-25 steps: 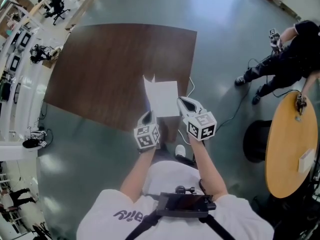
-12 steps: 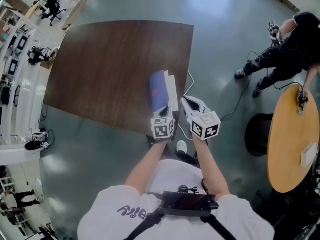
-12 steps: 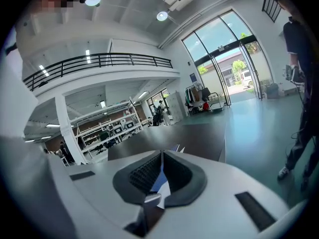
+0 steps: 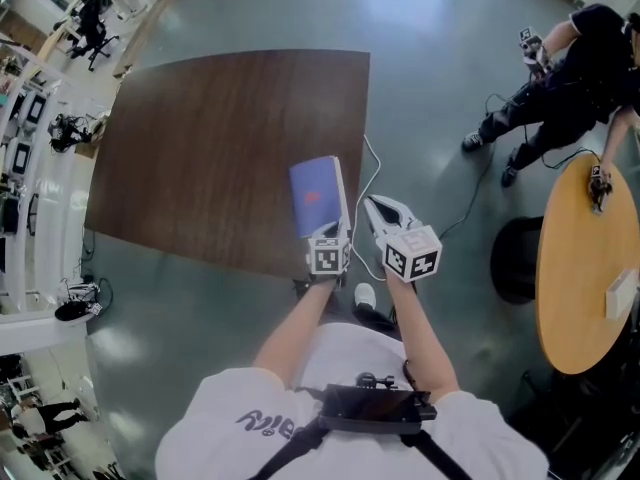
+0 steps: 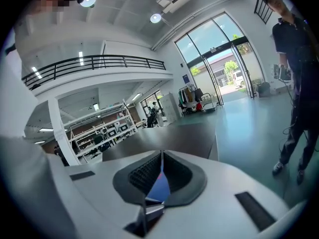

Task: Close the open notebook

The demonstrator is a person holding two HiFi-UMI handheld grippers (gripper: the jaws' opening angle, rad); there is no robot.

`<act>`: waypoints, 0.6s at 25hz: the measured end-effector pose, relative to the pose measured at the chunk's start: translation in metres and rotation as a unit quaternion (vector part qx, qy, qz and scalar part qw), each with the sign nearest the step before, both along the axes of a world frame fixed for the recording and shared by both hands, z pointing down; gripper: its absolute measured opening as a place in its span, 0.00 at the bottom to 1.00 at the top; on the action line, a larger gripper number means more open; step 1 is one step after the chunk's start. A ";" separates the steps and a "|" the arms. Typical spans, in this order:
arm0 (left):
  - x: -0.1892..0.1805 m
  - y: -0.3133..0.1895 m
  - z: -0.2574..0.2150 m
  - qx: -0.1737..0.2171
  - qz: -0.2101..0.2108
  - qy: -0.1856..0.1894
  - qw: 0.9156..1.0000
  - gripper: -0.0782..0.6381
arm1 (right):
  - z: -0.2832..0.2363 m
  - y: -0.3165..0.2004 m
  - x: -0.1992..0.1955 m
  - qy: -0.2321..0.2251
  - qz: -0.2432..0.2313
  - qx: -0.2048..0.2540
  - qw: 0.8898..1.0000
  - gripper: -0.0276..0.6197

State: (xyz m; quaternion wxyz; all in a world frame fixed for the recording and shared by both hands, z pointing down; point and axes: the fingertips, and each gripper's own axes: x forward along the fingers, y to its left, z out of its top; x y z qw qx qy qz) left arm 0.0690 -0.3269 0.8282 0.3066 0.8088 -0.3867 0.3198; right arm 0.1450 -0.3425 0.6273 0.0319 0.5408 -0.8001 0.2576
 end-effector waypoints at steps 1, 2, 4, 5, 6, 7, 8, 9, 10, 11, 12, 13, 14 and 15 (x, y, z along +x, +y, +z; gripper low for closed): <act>0.001 0.001 0.002 -0.005 0.002 0.000 1.000 0.15 | 0.000 0.000 0.000 -0.001 0.001 0.000 1.000 0.05; 0.002 0.003 0.004 -0.012 0.003 0.001 1.000 0.15 | 0.000 0.000 0.000 -0.001 0.000 0.000 1.000 0.05; 0.005 0.005 0.004 -0.021 0.005 0.005 1.000 0.15 | 0.001 0.002 -0.002 0.000 -0.002 -0.001 1.000 0.05; 0.007 0.006 0.004 -0.023 0.005 0.008 1.000 0.15 | 0.002 0.003 -0.002 0.000 -0.003 -0.001 1.000 0.05; 0.008 0.008 0.004 -0.026 0.005 0.012 1.000 0.15 | 0.002 0.003 -0.002 0.000 -0.003 -0.001 1.000 0.05; 0.008 0.010 0.004 -0.028 0.004 0.018 0.999 0.15 | 0.001 0.004 -0.001 0.001 -0.003 -0.001 1.000 0.05; 0.008 0.012 0.001 -0.030 0.004 0.025 0.999 0.15 | -0.001 0.005 0.000 0.002 -0.002 0.001 1.000 0.05; 0.007 0.014 -0.004 -0.029 0.002 0.032 0.999 0.15 | -0.004 0.005 0.001 0.002 -0.001 0.004 1.000 0.05; 0.005 0.014 -0.010 -0.025 -0.002 0.040 0.999 0.15 | -0.008 0.004 0.003 0.003 0.000 0.008 1.000 0.05; 0.001 0.013 -0.018 -0.018 -0.009 0.048 0.999 0.15 | -0.013 0.003 0.003 0.004 0.001 0.013 1.000 0.05; -0.003 0.008 -0.028 -0.008 -0.019 0.056 0.998 0.15 | -0.019 0.001 0.004 0.005 0.001 0.019 1.000 0.05; -0.008 0.001 -0.040 0.005 -0.030 0.065 0.997 0.15 | -0.025 -0.002 0.003 0.005 0.001 0.026 1.000 0.05; -0.013 -0.008 -0.053 0.021 -0.041 0.074 0.996 0.15 | -0.030 -0.005 0.002 0.006 -0.001 0.033 0.999 0.05; -0.018 -0.018 -0.068 0.039 -0.050 0.083 0.995 0.15 | -0.035 -0.009 0.000 0.007 -0.004 0.039 0.999 0.05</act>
